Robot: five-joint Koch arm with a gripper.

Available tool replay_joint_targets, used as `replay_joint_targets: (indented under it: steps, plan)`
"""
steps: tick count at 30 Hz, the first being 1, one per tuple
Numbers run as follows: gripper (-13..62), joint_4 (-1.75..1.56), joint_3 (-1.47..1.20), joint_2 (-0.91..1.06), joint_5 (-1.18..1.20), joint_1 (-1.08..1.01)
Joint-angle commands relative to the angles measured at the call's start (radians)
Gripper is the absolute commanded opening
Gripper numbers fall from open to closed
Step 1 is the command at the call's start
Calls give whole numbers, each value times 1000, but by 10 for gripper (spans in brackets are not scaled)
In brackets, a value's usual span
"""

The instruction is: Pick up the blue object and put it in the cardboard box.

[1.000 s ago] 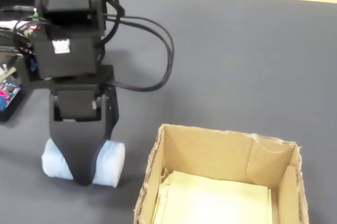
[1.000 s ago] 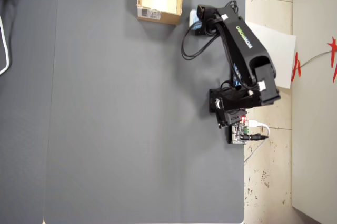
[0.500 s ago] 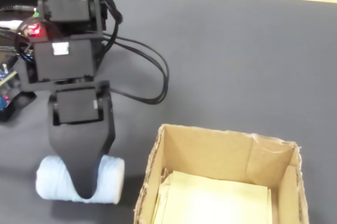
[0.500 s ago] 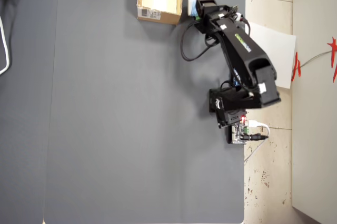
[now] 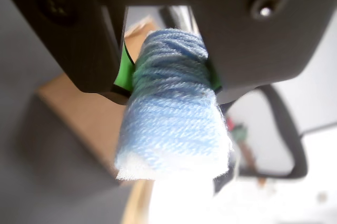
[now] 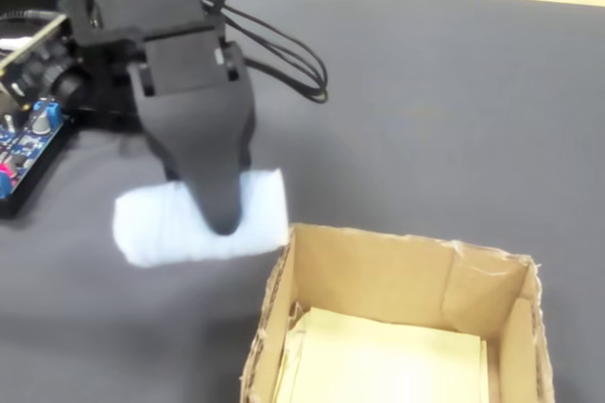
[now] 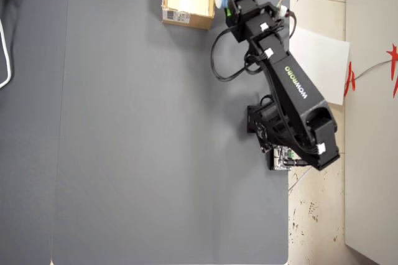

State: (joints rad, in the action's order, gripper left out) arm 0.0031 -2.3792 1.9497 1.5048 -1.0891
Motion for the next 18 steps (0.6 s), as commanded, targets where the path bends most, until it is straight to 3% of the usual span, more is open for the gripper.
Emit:
replay_joint_targets:
  steps: [1, 6, 10, 18]
  plan:
    - [114, -137, 63, 40, 55, 18]
    - [114, -187, 107, 21, 67, 135]
    - [114, -167, 250, -109, 40, 270]
    - [120, 37, 463, -298, -46, 239]
